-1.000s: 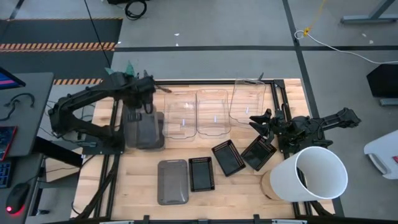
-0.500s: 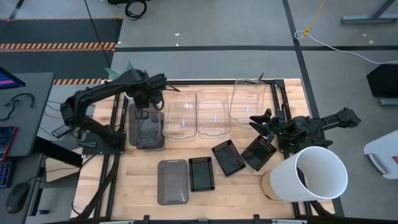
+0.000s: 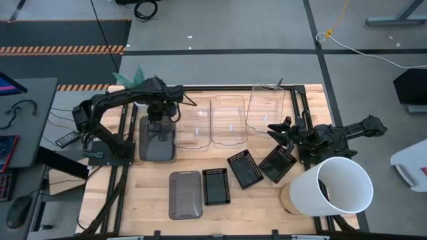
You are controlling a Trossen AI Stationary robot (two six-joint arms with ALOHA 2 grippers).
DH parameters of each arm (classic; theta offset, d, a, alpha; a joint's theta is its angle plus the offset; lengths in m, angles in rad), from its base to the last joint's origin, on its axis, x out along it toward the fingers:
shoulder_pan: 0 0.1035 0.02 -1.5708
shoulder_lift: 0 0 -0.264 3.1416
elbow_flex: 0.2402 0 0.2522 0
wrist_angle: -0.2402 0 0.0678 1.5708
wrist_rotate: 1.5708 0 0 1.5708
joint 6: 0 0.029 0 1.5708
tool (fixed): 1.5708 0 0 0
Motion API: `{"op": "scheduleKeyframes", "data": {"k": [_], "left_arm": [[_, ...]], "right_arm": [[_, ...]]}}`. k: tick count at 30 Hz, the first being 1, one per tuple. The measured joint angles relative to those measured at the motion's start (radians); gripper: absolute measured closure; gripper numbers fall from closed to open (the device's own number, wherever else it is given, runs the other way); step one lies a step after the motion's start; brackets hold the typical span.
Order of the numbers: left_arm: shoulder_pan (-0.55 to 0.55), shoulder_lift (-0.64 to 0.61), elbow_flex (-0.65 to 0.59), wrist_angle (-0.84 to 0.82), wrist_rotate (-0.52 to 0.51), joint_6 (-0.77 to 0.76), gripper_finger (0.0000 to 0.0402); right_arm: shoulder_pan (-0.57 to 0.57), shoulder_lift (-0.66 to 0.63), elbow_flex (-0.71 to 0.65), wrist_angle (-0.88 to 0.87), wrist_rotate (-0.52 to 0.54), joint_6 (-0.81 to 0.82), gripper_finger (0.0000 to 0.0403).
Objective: Stack baskets by color
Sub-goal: Stack the left gray bin on the top gray bin, then stack the bottom gray bin on the top stacked gray bins
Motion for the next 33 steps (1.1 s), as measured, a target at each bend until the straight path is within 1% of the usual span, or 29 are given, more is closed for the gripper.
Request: {"op": "scheduleKeyframes", "data": {"k": [6, 11, 19, 22, 25, 28, 30, 33], "left_arm": [[-0.003, -0.018, -0.110, 0.000, 0.004, -0.007, 0.0397], [-0.009, -0.016, -0.171, 0.025, 0.058, 0.006, 0.0387], [-0.051, -0.016, -0.189, 0.056, 0.058, 0.015, 0.0379], [-0.072, -0.016, -0.189, 0.082, 0.056, 0.007, 0.0352], [-0.084, -0.016, -0.189, 0.119, 0.047, -0.011, 0.0308], [-0.094, -0.016, -0.189, 0.146, 0.009, -0.014, 0.0262], [-0.094, -0.016, -0.189, 0.147, -0.018, -0.025, 0.0236], [-0.098, -0.017, -0.177, 0.134, -0.021, -0.067, 0.0208]], "right_arm": [[0.000, 0.000, 0.000, 0.000, 0.000, 0.000, 0.0214], [0.000, 0.000, 0.000, 0.000, 0.000, 0.000, 0.0214], [0.000, 0.000, 0.000, 0.000, 0.000, 0.000, 0.0214], [0.000, 0.000, 0.000, 0.000, 0.000, 0.000, 0.0214], [0.000, 0.000, 0.000, 0.000, 0.000, 0.000, 0.0214], [0.000, 0.000, 0.000, 0.000, 0.000, 0.000, 0.0214], [0.000, 0.000, 0.000, 0.000, 0.000, 0.000, 0.0214], [0.000, 0.000, 0.000, 0.000, 0.000, 0.000, 0.0214]]}}
